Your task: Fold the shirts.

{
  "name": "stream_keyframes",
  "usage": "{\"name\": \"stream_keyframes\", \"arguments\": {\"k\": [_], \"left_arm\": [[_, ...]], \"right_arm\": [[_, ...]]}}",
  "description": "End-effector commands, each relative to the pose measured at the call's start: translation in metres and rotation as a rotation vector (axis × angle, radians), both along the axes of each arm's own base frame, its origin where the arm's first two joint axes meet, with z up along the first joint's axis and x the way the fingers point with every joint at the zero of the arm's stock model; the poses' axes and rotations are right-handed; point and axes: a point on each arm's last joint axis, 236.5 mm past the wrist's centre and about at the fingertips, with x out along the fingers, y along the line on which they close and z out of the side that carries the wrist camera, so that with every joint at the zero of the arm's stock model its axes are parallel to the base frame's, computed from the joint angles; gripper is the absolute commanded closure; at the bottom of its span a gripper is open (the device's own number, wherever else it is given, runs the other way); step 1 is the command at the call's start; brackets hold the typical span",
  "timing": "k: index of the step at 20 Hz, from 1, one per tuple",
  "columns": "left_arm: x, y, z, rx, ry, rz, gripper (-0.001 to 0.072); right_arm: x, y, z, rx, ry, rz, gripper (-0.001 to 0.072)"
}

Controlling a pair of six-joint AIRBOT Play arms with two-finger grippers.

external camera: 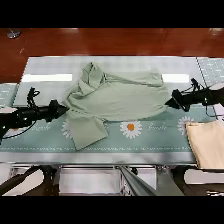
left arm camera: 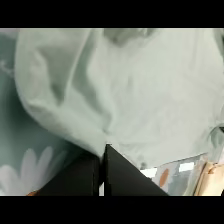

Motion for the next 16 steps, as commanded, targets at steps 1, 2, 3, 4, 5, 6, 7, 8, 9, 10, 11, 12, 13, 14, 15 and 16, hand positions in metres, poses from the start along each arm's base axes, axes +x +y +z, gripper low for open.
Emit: {"name": "stream_keyframes", "arguments": {"k": [1, 2, 3, 4, 5, 6, 7, 8, 9, 10, 11, 12, 13, 14, 15, 16], "left_arm": [[0.027, -0.002, 0.057, -0.008, -0.143, -0.038, 0.0681], [0.046, 0.003, 0.1, 0.018, -0.259, -0.043, 0.0681], [0.063, 0.008, 0.148, 0.058, -0.384, -0.046, 0.0681], [0.075, 0.012, 0.202, 0.103, -0.516, -0.049, 0.0681], [0.081, 0.014, 0.263, 0.153, -0.66, -0.053, 0.0682], [0.081, 0.016, 0.317, 0.214, -0.781, -0.057, 0.0682], [0.075, 0.02, 0.366, 0.295, -0.875, -0.054, 0.0682], [0.068, 0.026, 0.402, 0.377, -0.927, -0.038, 0.0682], [0.056, 0.034, 0.435, 0.472, -0.964, -0.016, 0.0682], [0.042, 0.04, 0.461, 0.553, -0.989, -0.002, 0.0682], [0.026, 0.044, 0.484, 0.63, -1.013, 0.007, 0.0682], [0.009, 0.046, 0.504, 0.699, -1.037, 0.006, 0.0682], [-0.008, 0.045, 0.518, 0.753, -1.057, 0.001, 0.0682], [-0.025, 0.043, 0.529, 0.796, -1.073, -0.009, 0.0682], [-0.042, 0.04, 0.537, 0.832, -1.085, -0.019, 0.0682], [-0.06, 0.037, 0.545, 0.859, -1.108, -0.013, 0.0682]], "right_arm": [[0.037, 0.022, 0.073, 0.001, -0.152, 0.187, 0.0681], [0.056, 0.018, 0.115, -0.039, -0.248, 0.212, 0.0681], [0.08, 0.015, 0.171, -0.089, -0.392, 0.217, 0.0681], [0.098, 0.011, 0.234, -0.142, -0.545, 0.202, 0.0681], [0.106, 0.009, 0.296, -0.193, -0.69, 0.189, 0.0681], [0.104, 0.007, 0.358, -0.253, -0.832, 0.176, 0.0681], [0.094, 0.004, 0.407, -0.317, -0.938, 0.16, 0.0681], [0.077, 0.001, 0.451, -0.375, -1.034, 0.126, 0.0681], [0.057, 0.003, 0.484, -0.404, -1.115, 0.1, 0.0681], [0.033, 0.004, 0.507, -0.449, -1.169, 0.087, 0.0681], [0.007, 0.004, 0.526, -0.507, -1.21, 0.08, 0.0681], [-0.021, 0.006, 0.541, -0.545, -1.248, 0.075, 0.0681], [-0.046, 0.009, 0.553, -0.585, -1.286, 0.071, 0.0681], [-0.072, 0.008, 0.565, -0.635, -1.316, 0.055, 0.0681], [-0.096, 0.009, 0.574, -0.672, -1.34, 0.046, 0.0681], [-0.12, 0.009, 0.581, -0.714, -1.361, 0.034, 0.0681]]}}
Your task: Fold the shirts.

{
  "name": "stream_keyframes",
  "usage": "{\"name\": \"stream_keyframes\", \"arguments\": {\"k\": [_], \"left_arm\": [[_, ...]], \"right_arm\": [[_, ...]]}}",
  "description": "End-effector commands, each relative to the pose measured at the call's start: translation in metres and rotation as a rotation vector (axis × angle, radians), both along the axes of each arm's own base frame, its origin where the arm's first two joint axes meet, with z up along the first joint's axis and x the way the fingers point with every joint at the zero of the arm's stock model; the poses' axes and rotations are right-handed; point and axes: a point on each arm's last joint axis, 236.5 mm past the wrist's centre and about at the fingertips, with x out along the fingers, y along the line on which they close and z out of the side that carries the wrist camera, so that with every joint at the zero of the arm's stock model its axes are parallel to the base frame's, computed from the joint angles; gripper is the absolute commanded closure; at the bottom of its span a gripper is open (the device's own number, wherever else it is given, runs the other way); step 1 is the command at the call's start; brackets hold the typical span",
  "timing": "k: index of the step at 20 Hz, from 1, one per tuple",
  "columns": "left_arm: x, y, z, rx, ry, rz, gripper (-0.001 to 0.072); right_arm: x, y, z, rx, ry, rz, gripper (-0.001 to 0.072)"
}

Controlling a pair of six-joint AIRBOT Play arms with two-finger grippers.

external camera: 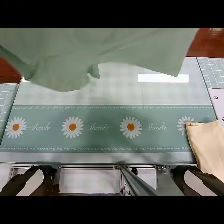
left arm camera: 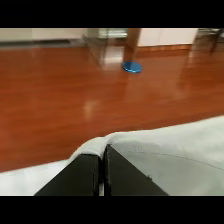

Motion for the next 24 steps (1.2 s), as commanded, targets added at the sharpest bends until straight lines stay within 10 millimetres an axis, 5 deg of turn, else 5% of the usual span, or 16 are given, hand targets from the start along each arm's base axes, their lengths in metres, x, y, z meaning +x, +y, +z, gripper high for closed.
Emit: {"name": "stream_keyframes", "arguments": {"k": [1, 6, 10, 15, 20, 22, 24], "left_arm": [[-0.066, 0.006, 0.038, 0.129, -0.088, 0.109, 0.0682], [-0.135, 0.008, 0.053, 0.191, -0.181, 0.201, 0.0682], [-0.135, 0.016, 0.034, 0.209, -0.133, 0.182, 0.0682], [-0.057, 0.033, -0.076, 0.27, 0.209, 0.219, 0.0682], [0.051, 0.026, -0.231, 0.273, 0.569, 0.202, 0.0681], [0.099, 0.023, -0.277, 0.243, 0.601, 0.218, 0.0681], [0.143, 0.021, -0.314, 0.179, 0.613, 0.252, 0.0681]], "right_arm": [[-0.091, -0.002, 0.039, -0.104, -0.142, -0.104, 0.0681], [-0.156, 0.001, 0.027, -0.13, -0.106, -0.153, 0.0681], [-0.16, 0.004, -0.005, -0.126, 0.026, -0.134, 0.0681], [-0.103, 0.008, -0.117, -0.042, 0.379, -0.026, 0.0681], [-0.012, -0.006, -0.259, 0.097, 0.59, -0.026, 0.0681], [0.027, -0.017, -0.323, 0.101, 0.7, -0.056, 0.0681], [0.072, -0.01, -0.364, 0.148, 0.76, -0.031, 0.0681]]}}
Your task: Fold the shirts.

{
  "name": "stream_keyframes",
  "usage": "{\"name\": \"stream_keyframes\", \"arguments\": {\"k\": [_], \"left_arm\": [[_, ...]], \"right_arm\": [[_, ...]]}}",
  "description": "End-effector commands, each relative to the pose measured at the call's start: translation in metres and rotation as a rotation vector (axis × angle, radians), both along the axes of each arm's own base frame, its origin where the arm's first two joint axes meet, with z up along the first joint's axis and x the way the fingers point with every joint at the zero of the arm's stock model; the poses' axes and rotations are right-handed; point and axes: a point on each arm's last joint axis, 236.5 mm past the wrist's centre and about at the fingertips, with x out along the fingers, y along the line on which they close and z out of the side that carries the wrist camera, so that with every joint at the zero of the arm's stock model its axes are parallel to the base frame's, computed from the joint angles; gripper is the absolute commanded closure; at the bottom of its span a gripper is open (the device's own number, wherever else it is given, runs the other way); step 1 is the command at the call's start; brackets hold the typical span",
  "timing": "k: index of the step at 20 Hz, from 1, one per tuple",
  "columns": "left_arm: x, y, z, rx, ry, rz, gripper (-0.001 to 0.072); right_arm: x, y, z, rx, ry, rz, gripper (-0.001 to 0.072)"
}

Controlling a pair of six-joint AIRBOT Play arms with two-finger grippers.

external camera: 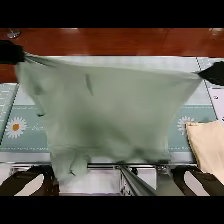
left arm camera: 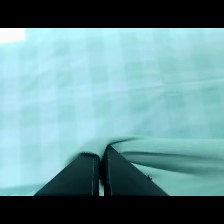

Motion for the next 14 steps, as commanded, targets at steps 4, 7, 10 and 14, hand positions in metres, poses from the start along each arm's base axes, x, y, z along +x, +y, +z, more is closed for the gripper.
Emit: {"name": "stream_keyframes", "arguments": {"k": [4, 7, 10, 14], "left_arm": [[0.104, -0.009, -0.136, -0.157, 0.134, 0.172, 0.0681], [0.125, -0.01, -0.166, -0.255, 0.148, 0.283, 0.0681], [0.124, -0.02, -0.18, -0.312, 0.192, 0.293, 0.0681], [0.079, -0.025, -0.19, -0.13, 0.359, 0.058, 0.0681]], "right_arm": [[0.134, 0.002, -0.123, 0.114, 0.157, -0.047, 0.0681], [0.177, -0.001, -0.143, 0.171, 0.203, -0.094, 0.0681], [0.176, 0.012, -0.16, 0.218, 0.288, -0.04, 0.0681], [0.116, 0.018, -0.176, 0.151, 0.488, 0.163, 0.0681]]}}
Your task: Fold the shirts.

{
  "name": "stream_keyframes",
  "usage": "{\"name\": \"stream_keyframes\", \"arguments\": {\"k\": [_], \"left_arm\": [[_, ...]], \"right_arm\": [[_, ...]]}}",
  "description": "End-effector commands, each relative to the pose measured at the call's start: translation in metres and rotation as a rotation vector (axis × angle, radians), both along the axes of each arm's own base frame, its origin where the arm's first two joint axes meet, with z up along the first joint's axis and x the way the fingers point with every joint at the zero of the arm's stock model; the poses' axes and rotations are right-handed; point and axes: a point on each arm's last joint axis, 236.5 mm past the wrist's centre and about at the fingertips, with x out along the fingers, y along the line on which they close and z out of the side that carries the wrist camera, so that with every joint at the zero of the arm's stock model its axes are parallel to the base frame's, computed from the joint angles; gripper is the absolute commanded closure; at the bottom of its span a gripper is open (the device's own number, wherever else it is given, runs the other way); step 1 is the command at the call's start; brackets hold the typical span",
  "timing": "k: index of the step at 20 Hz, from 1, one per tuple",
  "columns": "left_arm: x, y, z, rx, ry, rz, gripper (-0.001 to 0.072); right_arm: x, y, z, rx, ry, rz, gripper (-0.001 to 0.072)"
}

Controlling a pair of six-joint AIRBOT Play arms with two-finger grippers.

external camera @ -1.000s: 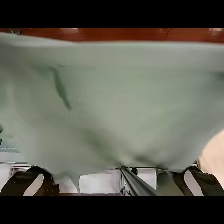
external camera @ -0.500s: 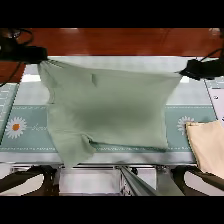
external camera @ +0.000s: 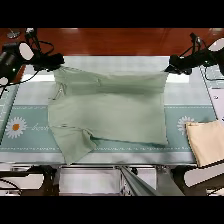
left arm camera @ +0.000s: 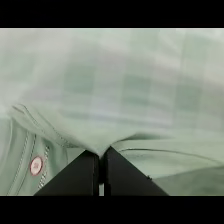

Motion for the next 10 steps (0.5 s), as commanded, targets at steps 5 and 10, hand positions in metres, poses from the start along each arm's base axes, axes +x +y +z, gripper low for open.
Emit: {"name": "stream_keyframes", "arguments": {"k": [5, 10], "left_arm": [[-0.091, 0.006, -0.059, 0.084, 0.402, -0.272, 0.0681], [-0.103, 0.023, -0.083, 0.055, 0.478, -0.235, 0.0681]], "right_arm": [[-0.088, -0.014, -0.05, -0.081, 0.352, 0.155, 0.0681], [-0.126, -0.006, -0.091, -0.042, 0.479, 0.152, 0.0677]]}}
